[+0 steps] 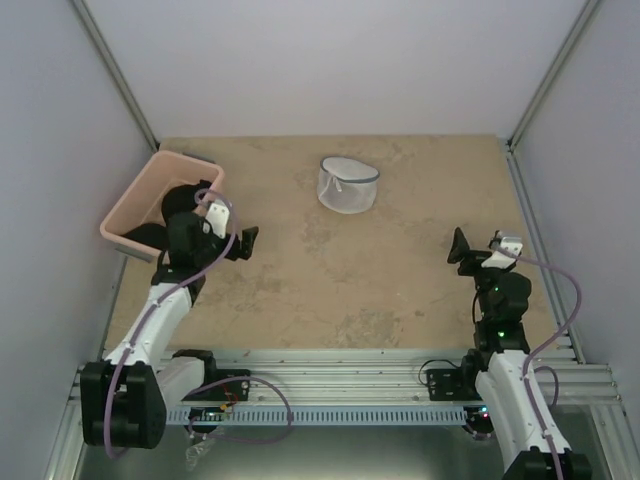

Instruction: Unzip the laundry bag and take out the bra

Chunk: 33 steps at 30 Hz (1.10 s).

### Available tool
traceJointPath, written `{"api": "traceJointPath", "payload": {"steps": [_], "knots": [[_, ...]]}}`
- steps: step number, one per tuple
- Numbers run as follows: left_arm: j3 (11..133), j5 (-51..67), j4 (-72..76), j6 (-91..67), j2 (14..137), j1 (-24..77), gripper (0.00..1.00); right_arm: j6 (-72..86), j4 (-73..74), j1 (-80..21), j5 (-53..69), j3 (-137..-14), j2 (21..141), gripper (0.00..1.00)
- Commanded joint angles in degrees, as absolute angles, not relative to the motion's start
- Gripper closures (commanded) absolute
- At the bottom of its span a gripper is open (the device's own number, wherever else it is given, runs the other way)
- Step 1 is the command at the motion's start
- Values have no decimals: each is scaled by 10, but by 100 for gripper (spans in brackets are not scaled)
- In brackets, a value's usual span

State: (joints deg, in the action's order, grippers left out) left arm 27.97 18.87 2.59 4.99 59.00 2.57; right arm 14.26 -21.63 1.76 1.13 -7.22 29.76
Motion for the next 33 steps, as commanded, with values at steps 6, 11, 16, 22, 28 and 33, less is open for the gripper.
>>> {"api": "traceJointPath", "payload": {"steps": [6,11,16,22,28,33], "knots": [[449,255,-277,139,532,54,1,149,-267,18,200,-195,369,4],[553,267,-393,149,532,64,1,89,-203,-29,295,-345,534,11],[602,271,-403,132,529,70,1,-108,-47,-126,293,-510,696,12],[582,289,-322,157,515,111,1,-243,37,-174,299,-671,869,9],[510,284,-167,219,522,175,1,-339,87,-174,269,-813,1012,2],[470,282,-62,168,547,180,1,-387,170,-174,278,-933,1124,2]]}}
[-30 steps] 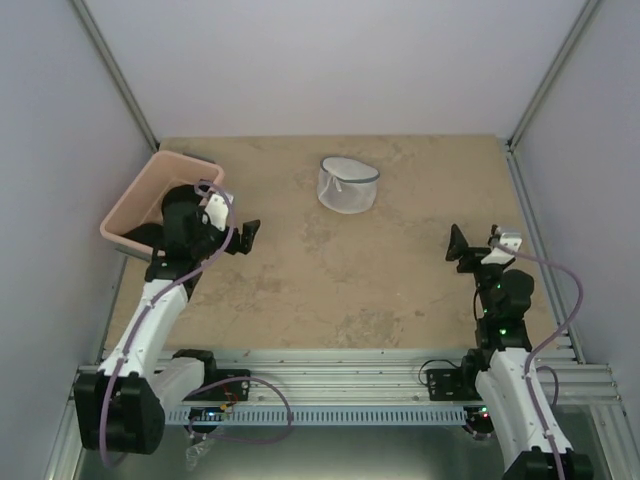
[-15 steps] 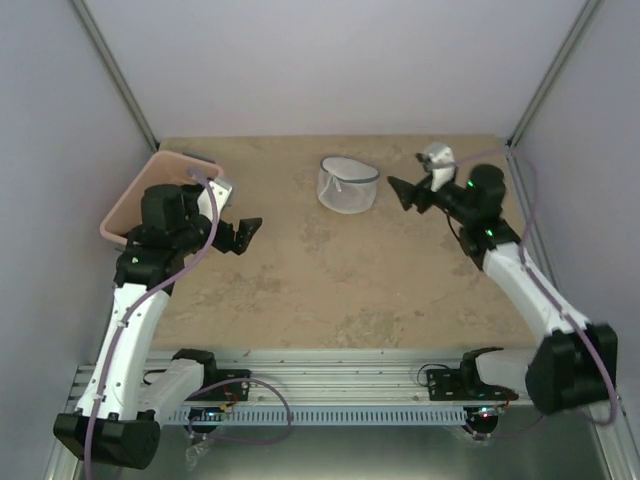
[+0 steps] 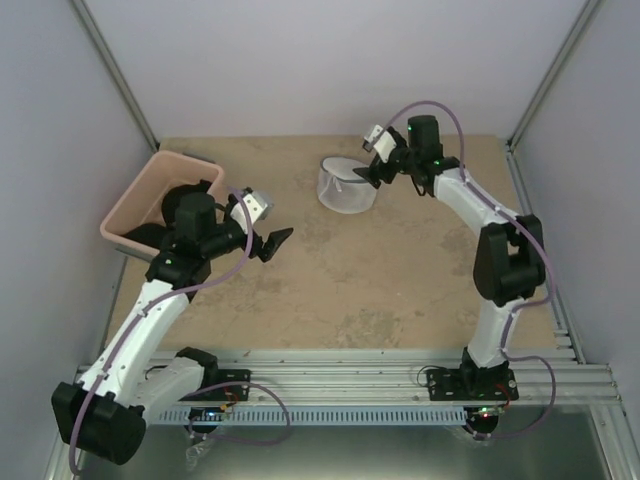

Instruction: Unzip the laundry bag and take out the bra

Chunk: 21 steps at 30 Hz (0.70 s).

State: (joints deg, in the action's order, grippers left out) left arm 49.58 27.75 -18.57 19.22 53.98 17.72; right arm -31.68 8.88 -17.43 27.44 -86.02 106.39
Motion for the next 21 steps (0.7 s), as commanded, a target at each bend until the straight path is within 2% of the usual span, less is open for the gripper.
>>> {"api": "traceJointPath", "payload": {"steps": [1,6,9,11,12,13,14,16,18,21], "knots": [[460,285,-47,165,546,180,1,-397,186,-174,292,-950,1145,2],[428,287,-37,182,539,181,1,-453,268,-185,356,-1010,1206,2],[417,277,-33,181,535,181,1,-469,271,-202,326,-1022,1240,3],[413,271,-30,179,530,181,1,-459,256,-212,279,-1033,1262,9],[411,267,-30,175,528,181,1,-457,253,-216,255,-1043,1272,17],[411,262,-29,167,526,181,1,-456,256,-220,234,-1056,1281,32],[413,256,-27,157,522,181,1,-454,263,-224,210,-1069,1286,54],[416,248,-26,134,514,181,1,-468,303,-233,200,-1083,1280,81],[413,257,-33,130,505,181,1,-491,321,-244,211,-1053,1238,92],[381,295,-52,192,497,182,1,-530,288,-265,223,-929,1144,97]]}}
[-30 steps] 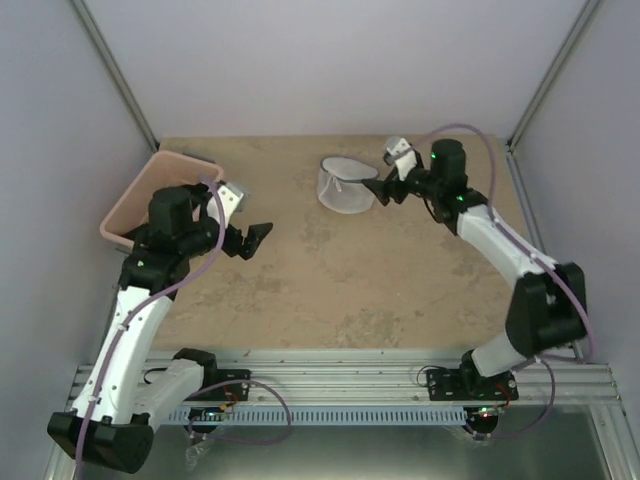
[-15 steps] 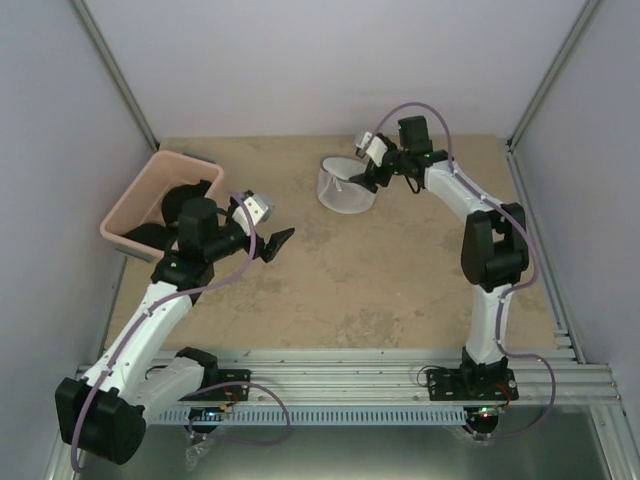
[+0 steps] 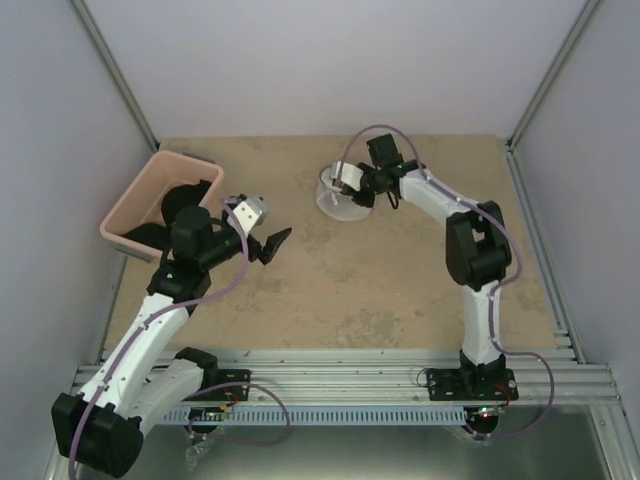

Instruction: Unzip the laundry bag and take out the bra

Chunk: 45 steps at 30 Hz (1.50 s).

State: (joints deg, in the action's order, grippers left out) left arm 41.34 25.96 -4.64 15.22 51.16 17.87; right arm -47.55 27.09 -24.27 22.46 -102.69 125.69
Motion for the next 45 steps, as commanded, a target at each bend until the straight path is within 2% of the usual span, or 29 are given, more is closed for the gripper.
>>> {"api": "traceJointPath", "payload": {"steps": [1,5,8,11,14,18,22,26,29,31,33,34,37,38,41,43,45], "knots": [[371,306,-66,222,498,184,1,-551,272,-275,231,-876,1107,99],[367,286,-134,319,523,214,6,-634,206,-310,301,-698,960,99],[367,282,-185,411,525,242,9,-651,178,-359,301,-619,889,100],[360,282,-206,457,519,259,15,-643,177,-416,312,-584,857,99],[344,290,-218,443,519,272,29,-634,128,-435,353,-552,829,100],[322,333,-279,469,512,275,33,-622,107,-438,367,-554,828,100],[303,308,-263,456,510,275,39,-638,104,-446,365,-555,834,99],[293,285,-211,423,518,274,59,-640,92,-453,365,-547,836,100],[281,280,-198,436,520,275,67,-641,80,-453,365,-539,830,100],[279,279,-193,437,521,275,79,-636,76,-453,362,-537,829,99],[281,286,-191,433,521,275,95,-617,62,-452,355,-536,832,100],[282,286,-187,422,520,275,100,-603,50,-452,348,-536,834,96],[280,225,-127,321,517,275,100,-518,3,-451,291,-538,827,71],[281,188,-103,274,516,275,100,-482,-27,-450,265,-537,818,66],[291,61,-50,198,504,275,100,-385,-92,-445,186,-516,770,54],[300,6,-23,209,498,276,100,-335,-98,-444,162,-503,733,45],[298,-48,13,252,497,281,100,-289,-97,-449,172,-493,701,44]]}}
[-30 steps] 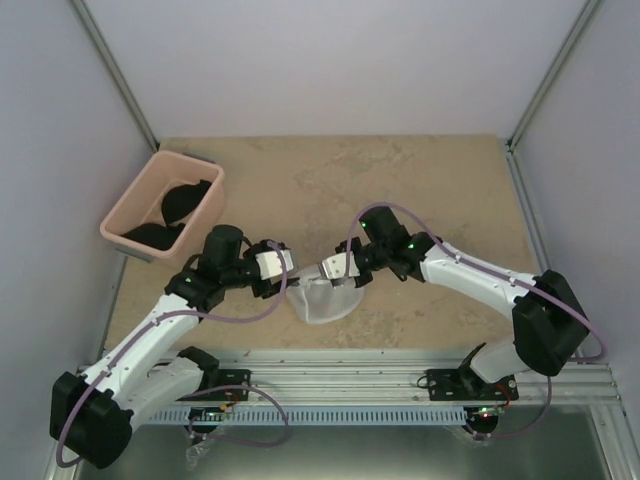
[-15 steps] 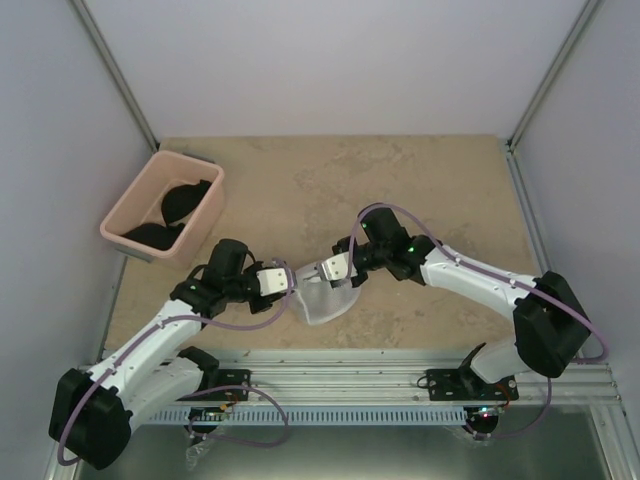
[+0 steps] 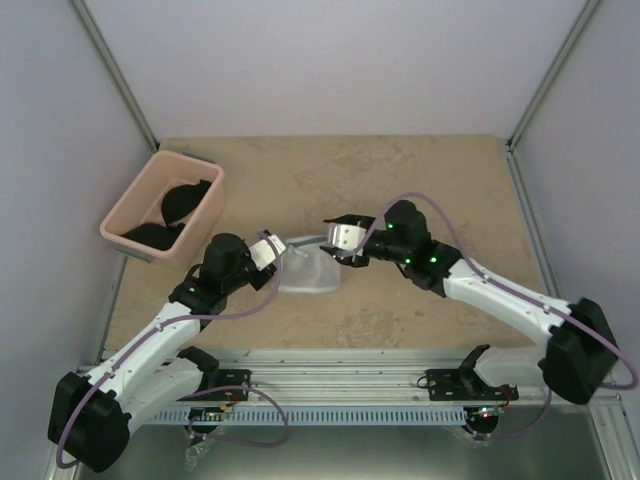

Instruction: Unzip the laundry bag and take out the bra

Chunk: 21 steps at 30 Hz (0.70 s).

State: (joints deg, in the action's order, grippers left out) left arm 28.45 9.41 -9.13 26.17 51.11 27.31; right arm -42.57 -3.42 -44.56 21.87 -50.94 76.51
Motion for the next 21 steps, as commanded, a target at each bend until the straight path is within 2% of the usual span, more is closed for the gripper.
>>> {"api": "traceJointPath", "payload": {"steps": [1,4,7,10,13,21], "knots": [[293,-64,30,277,497,283,100,-247,-107,-455,175,-484,693,45],[279,-73,41,286,508,284,100,-121,-171,-476,210,-450,692,56],[271,-43,25,259,520,284,100,13,-247,-481,298,-436,729,67],[276,-21,20,250,529,285,100,116,-302,-484,299,-435,775,78],[282,-15,20,261,534,287,100,166,-344,-499,284,-430,817,81],[283,-9,33,275,546,289,100,214,-332,-517,274,-487,902,86]]}}
